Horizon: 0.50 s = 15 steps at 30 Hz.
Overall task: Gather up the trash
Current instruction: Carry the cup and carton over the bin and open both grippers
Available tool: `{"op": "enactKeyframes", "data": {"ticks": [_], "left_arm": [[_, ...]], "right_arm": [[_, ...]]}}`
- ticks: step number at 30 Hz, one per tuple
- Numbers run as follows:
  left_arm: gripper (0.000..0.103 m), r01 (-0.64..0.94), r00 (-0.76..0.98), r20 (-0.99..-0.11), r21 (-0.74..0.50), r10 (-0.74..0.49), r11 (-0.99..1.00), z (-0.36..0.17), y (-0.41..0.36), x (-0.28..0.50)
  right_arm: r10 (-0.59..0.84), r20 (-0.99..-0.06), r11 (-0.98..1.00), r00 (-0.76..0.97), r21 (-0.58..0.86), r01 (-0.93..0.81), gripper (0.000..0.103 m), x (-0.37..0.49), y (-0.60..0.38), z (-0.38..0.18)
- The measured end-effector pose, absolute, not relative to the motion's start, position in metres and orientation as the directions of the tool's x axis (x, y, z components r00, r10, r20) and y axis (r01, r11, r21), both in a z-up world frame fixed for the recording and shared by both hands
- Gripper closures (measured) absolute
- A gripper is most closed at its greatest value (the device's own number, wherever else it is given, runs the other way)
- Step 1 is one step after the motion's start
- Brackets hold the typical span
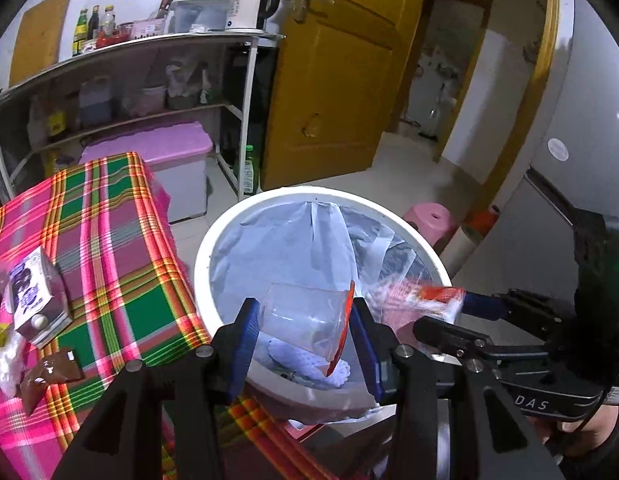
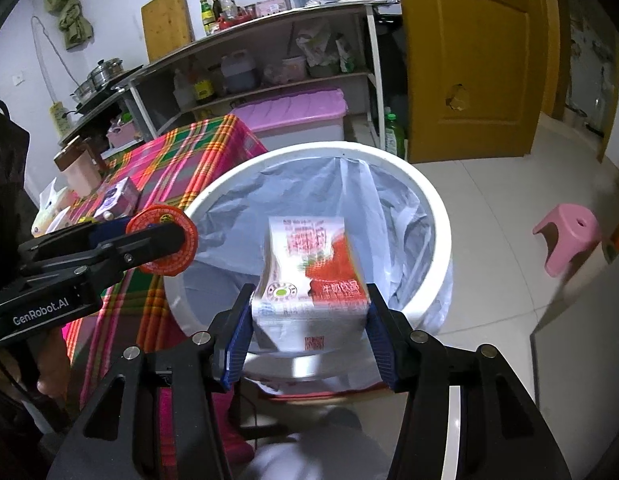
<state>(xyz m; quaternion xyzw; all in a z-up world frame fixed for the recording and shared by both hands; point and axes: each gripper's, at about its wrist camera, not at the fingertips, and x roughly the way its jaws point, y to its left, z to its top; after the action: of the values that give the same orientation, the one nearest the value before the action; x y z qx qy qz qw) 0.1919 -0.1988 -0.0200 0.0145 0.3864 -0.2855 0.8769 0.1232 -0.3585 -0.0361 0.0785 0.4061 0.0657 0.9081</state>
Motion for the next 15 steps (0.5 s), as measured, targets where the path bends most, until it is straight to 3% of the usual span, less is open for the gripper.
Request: {"op": "enactKeyframes", "data": {"ticks": [15], "left_arm": [[0.054,0.508,0.549,-0.668,-0.21,-0.502,0.835,-0.015,-0.191,0.185]], "right_arm": [[0.193,-0.693,0.976,0.695,0.206,-0.065,0.049,0.115,-0.358,-0.023]]}}
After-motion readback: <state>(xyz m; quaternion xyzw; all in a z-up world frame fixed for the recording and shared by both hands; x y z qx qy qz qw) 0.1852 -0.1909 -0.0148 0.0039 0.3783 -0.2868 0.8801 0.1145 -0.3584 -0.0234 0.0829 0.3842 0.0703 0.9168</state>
